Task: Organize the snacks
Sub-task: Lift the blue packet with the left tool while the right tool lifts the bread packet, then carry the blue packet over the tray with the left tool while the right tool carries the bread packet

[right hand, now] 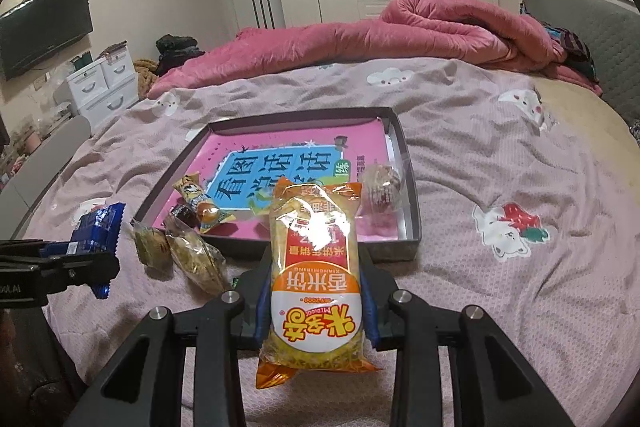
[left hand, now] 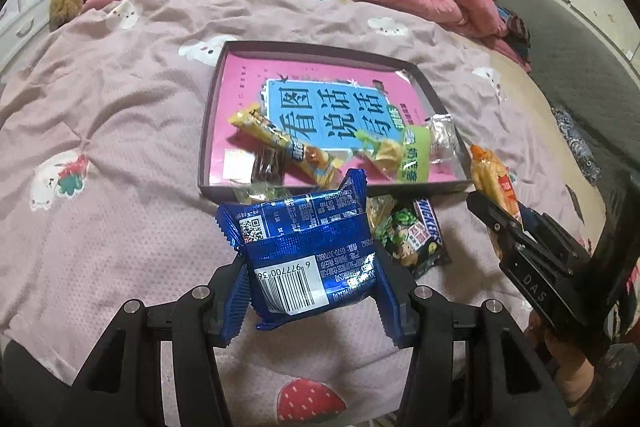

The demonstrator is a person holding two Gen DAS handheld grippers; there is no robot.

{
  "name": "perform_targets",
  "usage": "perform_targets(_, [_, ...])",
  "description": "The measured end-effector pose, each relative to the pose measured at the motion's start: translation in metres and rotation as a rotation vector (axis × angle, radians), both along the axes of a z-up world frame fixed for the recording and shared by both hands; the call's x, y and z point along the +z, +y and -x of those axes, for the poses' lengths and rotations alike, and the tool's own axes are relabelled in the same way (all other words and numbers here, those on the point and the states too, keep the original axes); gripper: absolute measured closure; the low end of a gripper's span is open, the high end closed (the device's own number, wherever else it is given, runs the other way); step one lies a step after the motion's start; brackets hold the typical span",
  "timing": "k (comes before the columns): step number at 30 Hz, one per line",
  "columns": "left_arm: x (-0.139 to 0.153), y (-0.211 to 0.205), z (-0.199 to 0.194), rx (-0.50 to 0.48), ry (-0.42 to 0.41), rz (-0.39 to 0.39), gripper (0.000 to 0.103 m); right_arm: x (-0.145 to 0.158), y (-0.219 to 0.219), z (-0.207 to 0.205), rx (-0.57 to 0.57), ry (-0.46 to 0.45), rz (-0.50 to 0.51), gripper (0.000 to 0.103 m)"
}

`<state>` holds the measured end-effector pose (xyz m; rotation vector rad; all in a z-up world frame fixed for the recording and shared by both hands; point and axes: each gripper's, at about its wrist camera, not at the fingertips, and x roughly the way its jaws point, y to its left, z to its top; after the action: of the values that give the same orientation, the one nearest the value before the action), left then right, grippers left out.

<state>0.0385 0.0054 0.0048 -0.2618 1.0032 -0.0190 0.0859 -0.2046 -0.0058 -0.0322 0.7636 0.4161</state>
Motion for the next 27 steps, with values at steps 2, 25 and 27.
perform_targets(2, [0.002, 0.002, -0.001, 0.007, -0.005, 0.002, 0.047, 0.003, 0.001, 0.001, 0.003, -0.014, 0.002, 0.067])
perform_targets(25, [0.021, 0.007, -0.021, 0.037, -0.070, -0.009, 0.047, 0.021, 0.006, -0.007, 0.012, -0.098, -0.017, 0.067])
perform_targets(27, [0.023, 0.006, -0.024, 0.036, -0.074, -0.009, 0.047, 0.022, 0.008, -0.008, 0.017, -0.106, -0.015, 0.067])
